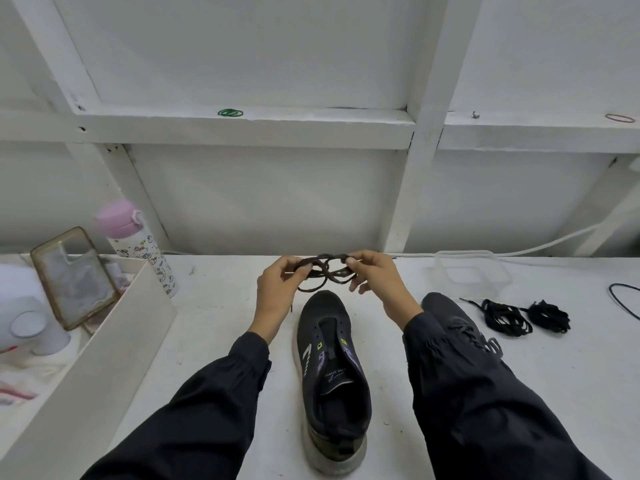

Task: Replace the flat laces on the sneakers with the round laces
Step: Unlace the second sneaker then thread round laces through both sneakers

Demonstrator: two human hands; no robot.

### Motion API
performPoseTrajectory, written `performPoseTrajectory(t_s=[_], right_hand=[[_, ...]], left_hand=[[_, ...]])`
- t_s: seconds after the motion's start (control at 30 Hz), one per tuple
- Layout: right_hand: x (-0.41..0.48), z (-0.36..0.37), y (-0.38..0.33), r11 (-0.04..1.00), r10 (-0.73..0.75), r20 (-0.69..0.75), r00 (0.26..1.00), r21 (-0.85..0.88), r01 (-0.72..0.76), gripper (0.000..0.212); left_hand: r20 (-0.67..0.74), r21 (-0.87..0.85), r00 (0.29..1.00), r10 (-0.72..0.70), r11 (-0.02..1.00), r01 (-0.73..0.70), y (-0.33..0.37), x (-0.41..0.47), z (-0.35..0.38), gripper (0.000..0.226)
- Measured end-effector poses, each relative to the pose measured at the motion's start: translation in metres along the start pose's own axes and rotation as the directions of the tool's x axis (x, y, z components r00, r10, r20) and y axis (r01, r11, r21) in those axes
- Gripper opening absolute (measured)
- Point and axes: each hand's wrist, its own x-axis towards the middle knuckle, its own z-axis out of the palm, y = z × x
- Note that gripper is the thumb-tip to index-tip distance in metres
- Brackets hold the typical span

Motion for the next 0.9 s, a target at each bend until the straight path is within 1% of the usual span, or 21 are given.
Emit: performPoseTrajectory(t_s=[0.07, 0.13, 0.2, 0.27, 0.37, 0.5, 0.6, 0.67, 0.7, 0.73, 0.77, 0.8, 0.83, 0.87, 0.9], right_hand=[[-0.002, 0.000, 0.004, 0.998, 0.030, -0.061, 0.998, 0.066, -0.026, 0.010], [-0.005, -0.001, 0.006, 0.987, 0.062, -0.128, 0.990, 0.157, -0.041, 0.011], [-0.008, -0.003, 0.009, 0.972, 0.090, -0.195, 0.977, 0.232, -0.043, 0.009], [-0.011, -0.009, 0.014, 0.958, 0.115, -0.270, 0.956, 0.283, -0.036, 0.007], [-0.014, -0.022, 0.024, 0.935, 0.171, -0.365, 0.915, 0.353, -0.034, 0.008], [-0.020, -0.035, 0.034, 0.921, 0.222, -0.428, 0.876, 0.387, -0.045, 0.010], [-0.020, -0.039, 0.039, 0.910, 0.219, -0.503, 0.836, 0.414, 0.011, 0.011], [-0.020, -0.043, 0.041, 0.930, 0.176, -0.553, 0.814, 0.364, 0.046, 0.013], [-0.020, -0.045, 0.042, 0.948, 0.137, -0.565, 0.813, 0.314, 0.059, 0.015], [-0.020, -0.045, 0.042, 0.964, 0.088, -0.571, 0.816, 0.255, 0.074, 0.017], [-0.020, -0.046, 0.041, 0.982, 0.028, -0.577, 0.816, 0.170, 0.087, 0.018], [-0.020, -0.048, 0.039, 0.994, -0.046, -0.585, 0.810, 0.053, 0.095, 0.017], [-0.021, -0.049, 0.036, 0.993, -0.119, -0.586, 0.801, -0.085, 0.085, 0.018], [-0.022, -0.051, 0.032, 0.971, -0.189, -0.578, 0.794, -0.232, 0.062, 0.018], [-0.023, -0.052, 0.027, 0.929, -0.261, -0.560, 0.786, -0.366, 0.048, 0.018]], left_hand=[[-0.042, -0.069, 0.998, -0.053, 0.996, 0.050, -0.003, -0.004, -0.003, 0.010], [-0.094, -0.185, 0.986, -0.137, 0.976, 0.118, -0.005, -0.008, -0.006, 0.014], [-0.117, -0.322, 0.969, -0.219, 0.931, 0.172, -0.007, -0.012, -0.012, 0.018], [-0.126, -0.418, 0.946, -0.299, 0.881, 0.222, -0.011, -0.015, -0.018, 0.020], [-0.159, -0.452, 0.913, -0.376, 0.850, 0.271, -0.018, -0.022, -0.026, 0.020], [-0.222, -0.478, 0.872, -0.437, 0.828, 0.293, -0.029, -0.026, -0.035, 0.021], [-0.262, -0.470, 0.832, -0.489, 0.818, 0.333, -0.037, -0.025, -0.038, 0.024], [-0.235, -0.402, 0.827, -0.511, 0.825, 0.396, -0.041, -0.024, -0.042, 0.036], [-0.197, -0.315, 0.837, -0.510, 0.842, 0.439, -0.042, -0.025, -0.045, 0.044], [-0.150, -0.178, 0.854, -0.497, 0.864, 0.471, -0.040, -0.025, -0.048, 0.051], [-0.116, 0.004, 0.875, -0.469, 0.881, 0.473, -0.037, -0.026, -0.051, 0.055], [-0.106, 0.205, 0.904, -0.415, 0.880, 0.428, -0.033, -0.026, -0.053, 0.057], [-0.124, 0.376, 0.935, -0.332, 0.856, 0.354, -0.028, -0.027, -0.055, 0.055], [-0.159, 0.485, 0.963, -0.219, 0.832, 0.270, -0.022, -0.027, -0.056, 0.050], [-0.192, 0.521, 0.977, -0.097, 0.833, 0.185, -0.016, -0.027, -0.057, 0.043]])
